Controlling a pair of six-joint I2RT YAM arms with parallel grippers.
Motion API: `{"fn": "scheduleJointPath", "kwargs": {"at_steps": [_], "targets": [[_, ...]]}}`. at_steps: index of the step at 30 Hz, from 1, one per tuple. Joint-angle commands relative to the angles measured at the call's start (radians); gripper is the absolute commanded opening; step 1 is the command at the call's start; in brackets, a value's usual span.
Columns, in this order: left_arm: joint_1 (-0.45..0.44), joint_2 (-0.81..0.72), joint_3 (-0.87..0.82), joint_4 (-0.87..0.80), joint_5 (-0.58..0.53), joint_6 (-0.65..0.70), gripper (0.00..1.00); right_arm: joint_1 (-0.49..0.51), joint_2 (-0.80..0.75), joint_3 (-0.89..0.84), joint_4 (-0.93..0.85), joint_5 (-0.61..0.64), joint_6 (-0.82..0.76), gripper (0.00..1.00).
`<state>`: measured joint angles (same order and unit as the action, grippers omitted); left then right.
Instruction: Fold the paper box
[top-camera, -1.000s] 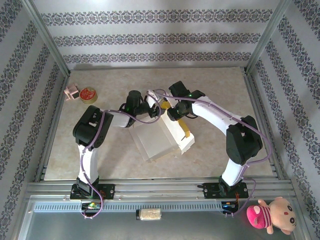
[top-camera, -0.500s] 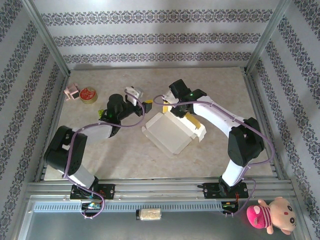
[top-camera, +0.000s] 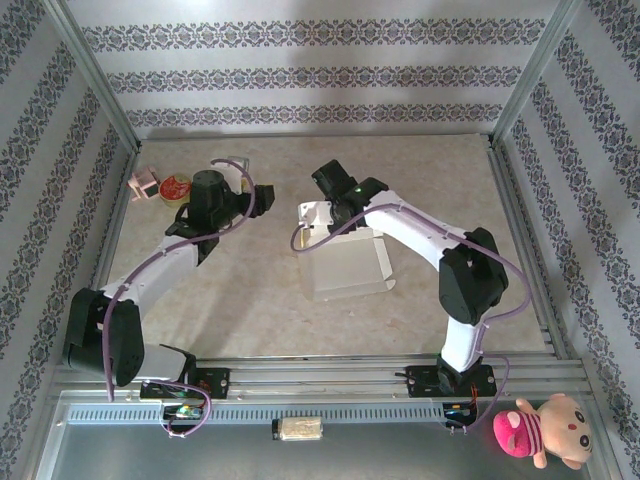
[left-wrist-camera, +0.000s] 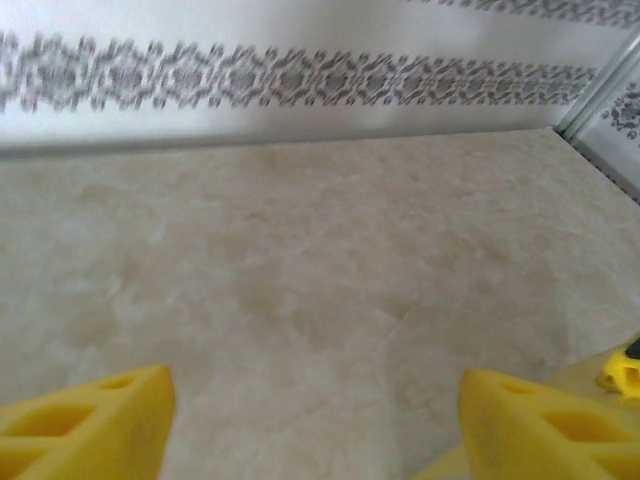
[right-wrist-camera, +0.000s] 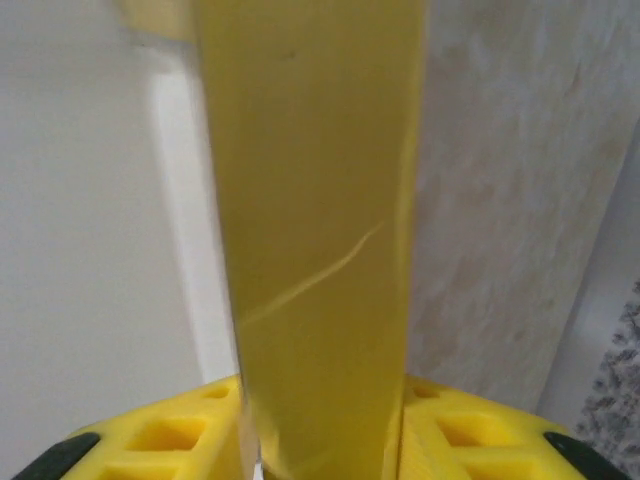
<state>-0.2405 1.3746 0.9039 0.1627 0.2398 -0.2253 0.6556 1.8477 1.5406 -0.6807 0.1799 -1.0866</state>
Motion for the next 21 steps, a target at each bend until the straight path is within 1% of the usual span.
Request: {"fn": "scheduleJointPath", "kwargs": {"at_steps": [1,3,5,8,11,13,14,17,18,19,21], "targets": [[0.039,0.004,0.034,-0.107,0.081,-0.171,0.81,0.006,0.009,0.044,0.031,-0.067,-0.051,0.43],[0.054,0.027,0.052,-0.11,0.155,-0.245,0.81,0.008,-0.008,0.018,0.058,-0.081,-0.036,0.46],[0.058,0.05,0.076,-0.111,0.224,-0.307,0.79,0.01,-0.028,-0.01,0.075,-0.082,-0.024,0.46],[0.057,0.089,0.103,-0.111,0.289,-0.4,0.78,0.008,-0.059,-0.043,0.092,-0.095,0.009,0.48],[0.06,0.142,0.15,-0.186,0.302,-0.487,0.76,0.006,-0.087,-0.063,0.118,-0.108,0.066,0.5],[0.063,0.175,0.18,-0.257,0.3,-0.541,0.76,-0.003,-0.109,-0.054,0.133,-0.133,0.164,0.52],[0.067,0.189,0.186,-0.278,0.308,-0.57,0.76,-0.018,-0.119,-0.037,0.139,-0.155,0.253,0.53],[0.074,0.194,0.155,-0.241,0.329,-0.632,0.78,-0.1,-0.103,0.065,0.112,-0.221,0.632,0.59],[0.073,0.189,0.138,-0.216,0.319,-0.64,0.78,-0.136,-0.082,0.115,0.079,-0.245,0.802,0.59],[0.073,0.183,0.123,-0.194,0.311,-0.638,0.79,-0.168,-0.057,0.164,0.032,-0.266,0.928,0.59],[0.073,0.179,0.109,-0.167,0.3,-0.601,0.8,-0.248,0.011,0.28,-0.081,-0.384,1.176,0.59]]}}
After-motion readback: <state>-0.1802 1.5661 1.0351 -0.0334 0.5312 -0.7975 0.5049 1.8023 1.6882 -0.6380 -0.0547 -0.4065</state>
